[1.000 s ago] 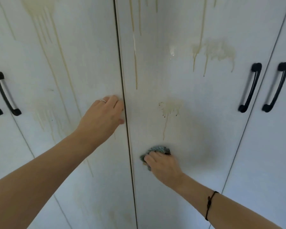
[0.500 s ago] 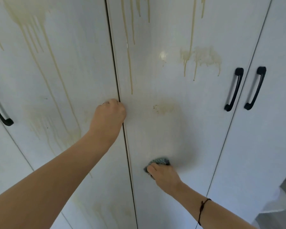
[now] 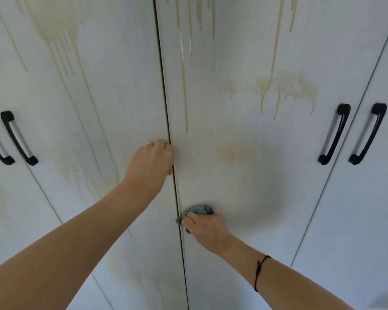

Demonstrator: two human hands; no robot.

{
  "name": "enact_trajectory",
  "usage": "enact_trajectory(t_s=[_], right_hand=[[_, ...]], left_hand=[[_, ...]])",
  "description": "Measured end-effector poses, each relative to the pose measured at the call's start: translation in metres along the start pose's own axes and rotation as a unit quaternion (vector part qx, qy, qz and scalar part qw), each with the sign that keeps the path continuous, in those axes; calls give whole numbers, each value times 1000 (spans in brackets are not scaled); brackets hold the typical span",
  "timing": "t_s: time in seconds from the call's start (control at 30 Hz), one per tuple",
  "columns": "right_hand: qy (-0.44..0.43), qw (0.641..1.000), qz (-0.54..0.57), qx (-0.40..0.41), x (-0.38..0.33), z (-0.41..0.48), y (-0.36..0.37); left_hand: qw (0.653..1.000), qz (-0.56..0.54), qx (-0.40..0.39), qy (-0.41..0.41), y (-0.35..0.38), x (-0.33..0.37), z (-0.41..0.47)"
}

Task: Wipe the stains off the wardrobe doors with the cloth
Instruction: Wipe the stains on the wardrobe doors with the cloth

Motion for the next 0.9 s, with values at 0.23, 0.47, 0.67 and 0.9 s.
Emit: enact_trajectory(t_s=[0.23, 0.47, 0.67, 0.9], right_hand=[[117, 952, 25, 280, 65, 131, -126], [100, 988, 118, 29, 6, 39, -13], [119, 986, -1, 115, 85, -19, -86], [503, 779, 65, 369, 167, -61, -152]], left_hand=[[998, -47, 37, -2, -1, -6, 0], [999, -38, 20, -28, 0, -9, 1], [988, 1, -101, -113, -15, 6, 6], [979, 68, -155, -111, -30, 17, 24]])
Point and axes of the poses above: each hand's wrist, its own z-axis towards the middle knuckle, its own y-axis out of the palm, x = y × z, the point moved 5 cm from there along z, towards the middle knuckle
